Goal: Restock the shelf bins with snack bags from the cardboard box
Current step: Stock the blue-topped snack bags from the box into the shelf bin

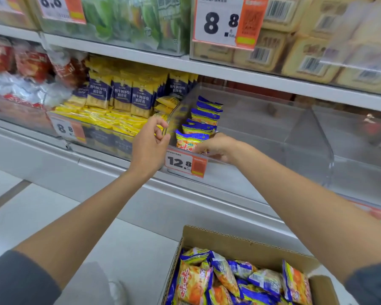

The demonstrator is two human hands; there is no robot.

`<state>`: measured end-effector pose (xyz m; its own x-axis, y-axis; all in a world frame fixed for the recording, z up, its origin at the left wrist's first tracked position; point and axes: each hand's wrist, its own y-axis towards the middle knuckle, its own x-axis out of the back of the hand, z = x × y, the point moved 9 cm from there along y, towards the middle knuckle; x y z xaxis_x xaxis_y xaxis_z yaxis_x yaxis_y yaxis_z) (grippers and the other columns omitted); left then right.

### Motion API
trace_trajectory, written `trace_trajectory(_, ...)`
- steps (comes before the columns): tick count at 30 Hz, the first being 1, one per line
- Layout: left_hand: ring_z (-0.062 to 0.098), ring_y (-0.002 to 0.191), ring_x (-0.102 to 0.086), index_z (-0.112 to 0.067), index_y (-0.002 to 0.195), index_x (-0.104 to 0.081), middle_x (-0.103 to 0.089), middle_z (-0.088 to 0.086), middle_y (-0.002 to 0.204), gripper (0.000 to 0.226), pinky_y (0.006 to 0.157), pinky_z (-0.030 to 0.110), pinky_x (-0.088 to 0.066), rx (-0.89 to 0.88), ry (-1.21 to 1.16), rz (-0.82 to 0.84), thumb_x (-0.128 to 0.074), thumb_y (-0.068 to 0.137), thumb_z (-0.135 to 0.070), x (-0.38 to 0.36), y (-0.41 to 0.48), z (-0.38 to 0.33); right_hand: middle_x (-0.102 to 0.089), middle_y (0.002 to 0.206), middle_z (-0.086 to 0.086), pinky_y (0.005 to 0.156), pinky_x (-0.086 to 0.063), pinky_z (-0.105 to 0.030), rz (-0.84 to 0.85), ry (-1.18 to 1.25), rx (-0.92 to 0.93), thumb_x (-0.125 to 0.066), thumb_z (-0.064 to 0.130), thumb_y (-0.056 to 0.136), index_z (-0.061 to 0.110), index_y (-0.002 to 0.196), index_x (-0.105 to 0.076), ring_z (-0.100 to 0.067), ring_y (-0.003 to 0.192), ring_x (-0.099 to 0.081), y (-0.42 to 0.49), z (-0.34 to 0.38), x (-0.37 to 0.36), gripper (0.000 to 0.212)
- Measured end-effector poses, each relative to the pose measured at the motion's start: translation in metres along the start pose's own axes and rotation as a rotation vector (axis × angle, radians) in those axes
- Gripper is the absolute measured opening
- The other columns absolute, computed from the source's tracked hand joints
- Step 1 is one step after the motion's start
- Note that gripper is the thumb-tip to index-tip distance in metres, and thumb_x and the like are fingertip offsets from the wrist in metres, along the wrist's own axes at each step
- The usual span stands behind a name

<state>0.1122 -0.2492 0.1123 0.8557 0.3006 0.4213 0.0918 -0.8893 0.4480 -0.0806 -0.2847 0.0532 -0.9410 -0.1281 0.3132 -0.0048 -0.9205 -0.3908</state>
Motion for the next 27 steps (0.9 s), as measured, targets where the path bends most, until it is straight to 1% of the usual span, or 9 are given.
trace_trajectory(3,0.01,0.059,-0.045,-0.024,0.095,-0.053,-0.044,-0.006,0.068,0.019,0.062,0.033,-0.044,0.01,-0.002,-0.004,-0.062,0.09,-0.008,0.001,-0.002,-0.002,-0.068,0.116,-0.01,0.064,-0.051,-0.023,0.005,0.022,0.032,-0.077,-0.002,0.076,0.004,0.12,-0.059,-0.017,0.09,-0.065,-0.007,0.002,0.001,0.048)
trace_trajectory(5,0.009,0.059,-0.045,-0.024,0.094,-0.054,-0.045,-0.006,0.069,0.017,0.06,0.03,-0.043,0.01,-0.013,-0.007,-0.064,0.09,-0.011,0.003,-0.005,-0.004,-0.068,0.115,-0.009,0.076,-0.054,-0.027,0.026,0.014,0.035,-0.075,-0.002,0.078,0.007,0.111,-0.061,-0.018,0.096,-0.065,-0.016,0.004,0.004,0.037)
trace_trajectory(7,0.004,0.056,-0.044,-0.023,0.091,-0.055,-0.047,-0.006,0.068,0.015,0.059,0.028,-0.042,0.012,-0.05,-0.009,-0.066,0.088,-0.014,0.003,-0.009,-0.007,-0.067,0.102,-0.004,0.083,-0.053,-0.03,-0.028,-0.016,0.069,-0.074,0.0,0.08,0.014,0.098,-0.056,-0.015,0.089,-0.063,-0.03,0.007,0.016,0.029)
trace_trajectory(9,0.003,0.054,-0.043,-0.02,0.089,-0.057,-0.049,-0.004,0.068,0.013,0.058,0.029,-0.043,0.023,-0.086,0.024,-0.068,0.087,-0.015,-0.004,-0.017,-0.015,-0.057,0.087,0.004,0.076,-0.051,-0.027,-0.188,-0.128,0.178,-0.074,0.003,0.081,0.015,0.1,-0.051,-0.007,0.074,-0.056,-0.05,0.012,0.039,0.033)
trace_trajectory(12,0.003,0.053,-0.044,-0.015,0.089,-0.06,-0.052,-0.003,0.066,0.011,0.057,0.026,-0.042,0.015,-0.109,0.138,-0.07,0.086,-0.016,-0.025,-0.038,-0.037,-0.055,0.086,0.004,0.055,-0.04,-0.015,-0.377,-0.334,0.419,-0.073,0.006,0.079,0.02,0.101,-0.057,-0.002,0.065,-0.048,-0.098,0.016,0.064,0.03)
trace_trajectory(16,0.0,0.054,-0.045,-0.014,0.085,-0.061,-0.051,-0.005,0.068,0.01,0.056,0.019,-0.038,0.053,-0.14,0.35,-0.071,0.085,-0.015,-0.062,-0.09,-0.058,-0.06,0.081,0.005,0.062,-0.041,-0.02,-0.373,-0.471,0.555,-0.068,0.006,0.077,0.025,0.089,-0.06,-0.003,0.062,-0.047,-0.162,-0.013,0.071,0.023)
trace_trajectory(20,0.011,0.07,-0.052,-0.019,0.081,-0.062,-0.06,0.006,0.08,0.011,0.062,0.023,-0.043,0.163,-0.076,0.626,-0.072,0.085,-0.018,-0.102,-0.156,-0.041,-0.061,0.082,0.007,0.062,-0.041,-0.02,-0.245,-0.481,0.424,-0.067,0.007,0.08,0.02,0.093,-0.064,-0.006,0.061,-0.048,-0.196,-0.089,0.069,0.019)
trace_trajectory(24,0.012,0.074,-0.055,-0.02,0.08,-0.064,-0.064,0.006,0.085,0.01,0.065,0.017,-0.043,0.263,-0.001,0.73,-0.071,0.086,-0.019,-0.114,-0.199,-0.002,-0.063,0.092,0.004,0.065,-0.043,-0.009,-0.031,-0.518,0.18,-0.069,0.015,0.086,0.018,0.103,-0.065,0.0,0.071,-0.052,-0.208,-0.194,0.059,0.017)
trace_trajectory(27,0.01,0.082,-0.059,-0.021,0.085,-0.065,-0.064,-0.004,0.086,0.005,0.065,0.016,-0.042,0.343,0.059,0.778,-0.068,0.089,-0.022,-0.12,-0.217,0.023,-0.067,0.091,0.004,0.083,-0.054,-0.03,0.047,-0.436,0.066,-0.073,0.02,0.085,0.018,0.101,-0.068,-0.009,0.082,-0.063,-0.207,-0.247,0.049,0.017)
